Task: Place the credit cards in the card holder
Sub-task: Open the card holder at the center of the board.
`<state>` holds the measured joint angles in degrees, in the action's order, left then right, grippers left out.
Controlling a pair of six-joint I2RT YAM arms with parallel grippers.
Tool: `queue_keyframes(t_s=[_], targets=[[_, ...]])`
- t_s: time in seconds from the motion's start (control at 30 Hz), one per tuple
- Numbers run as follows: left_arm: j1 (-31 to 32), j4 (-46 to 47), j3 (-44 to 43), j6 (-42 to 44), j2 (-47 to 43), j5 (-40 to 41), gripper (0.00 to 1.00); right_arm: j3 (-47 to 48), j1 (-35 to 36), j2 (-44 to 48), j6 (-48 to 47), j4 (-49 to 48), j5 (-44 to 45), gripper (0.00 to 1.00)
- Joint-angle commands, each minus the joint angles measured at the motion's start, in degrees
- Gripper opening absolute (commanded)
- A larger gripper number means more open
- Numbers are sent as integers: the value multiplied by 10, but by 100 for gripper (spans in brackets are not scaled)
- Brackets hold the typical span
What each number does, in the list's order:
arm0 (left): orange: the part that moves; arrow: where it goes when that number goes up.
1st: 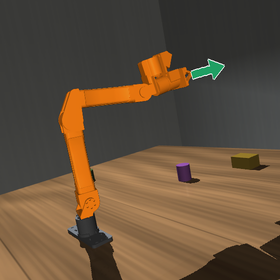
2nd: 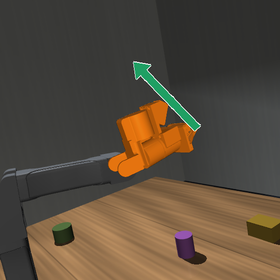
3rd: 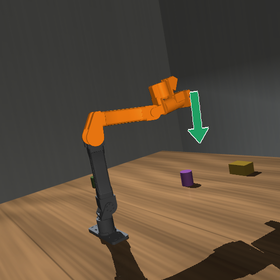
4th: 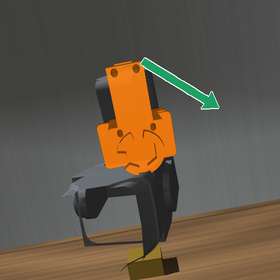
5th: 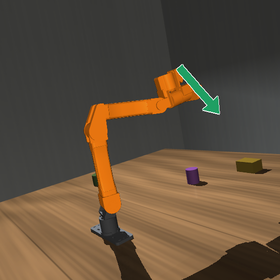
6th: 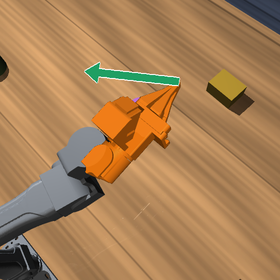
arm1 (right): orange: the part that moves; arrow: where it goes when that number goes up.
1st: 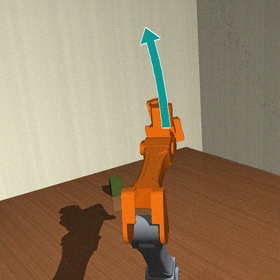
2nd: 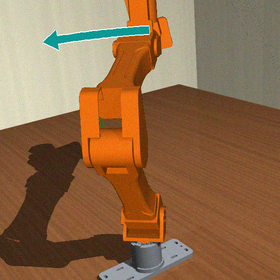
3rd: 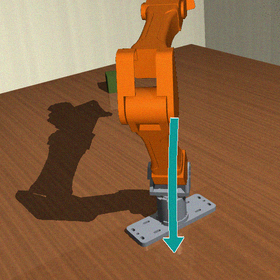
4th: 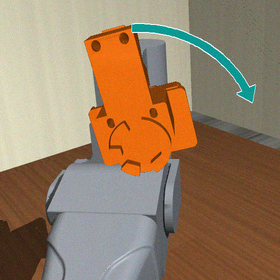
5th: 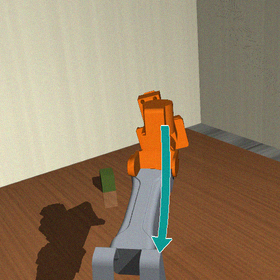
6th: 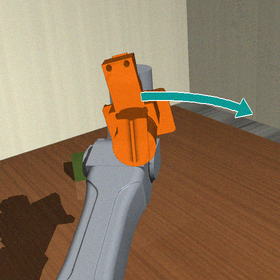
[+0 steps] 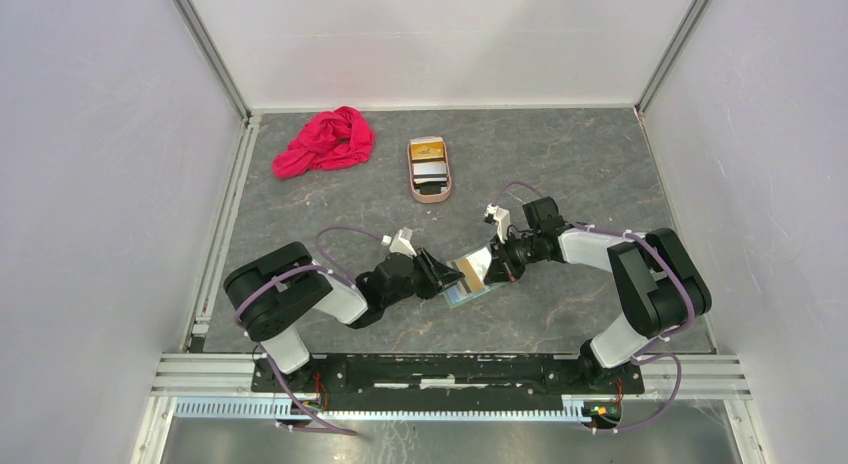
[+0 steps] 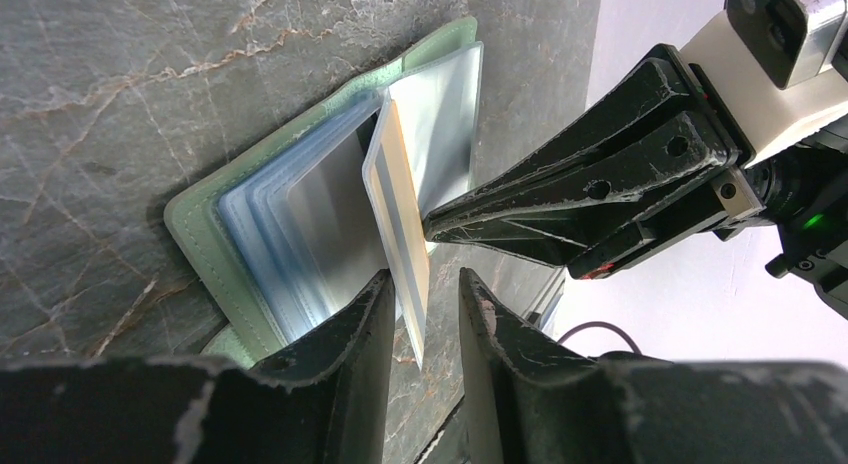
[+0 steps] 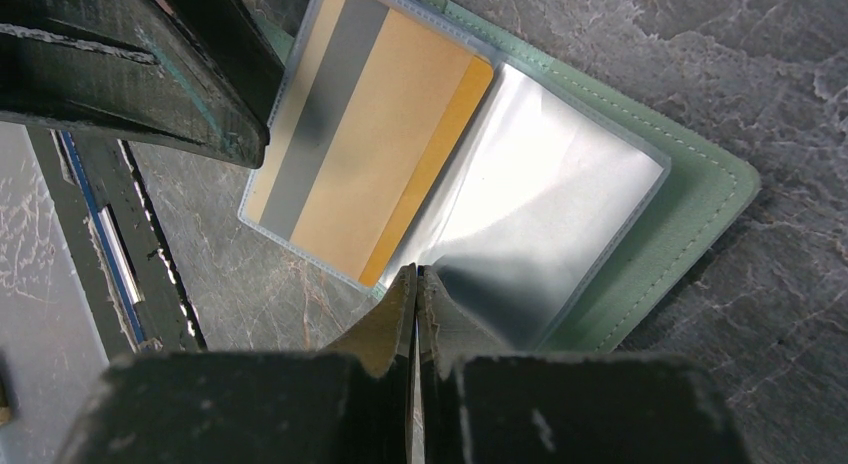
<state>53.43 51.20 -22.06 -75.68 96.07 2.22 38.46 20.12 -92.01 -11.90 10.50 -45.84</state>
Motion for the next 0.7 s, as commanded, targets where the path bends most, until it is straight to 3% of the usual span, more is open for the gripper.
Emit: queue_keyframes(t_s=[0.0, 0.37, 0.67], targets=[[-6, 57, -13, -20, 18, -19, 36, 5, 0, -6, -23, 17, 22, 4], [-16, 67, -48, -9, 38, -40, 36, 6, -4, 65, -42, 15, 13, 13], [-20, 62, -95, 4, 77, -62, 39, 24, -21, 120, -109, 51, -2, 16]])
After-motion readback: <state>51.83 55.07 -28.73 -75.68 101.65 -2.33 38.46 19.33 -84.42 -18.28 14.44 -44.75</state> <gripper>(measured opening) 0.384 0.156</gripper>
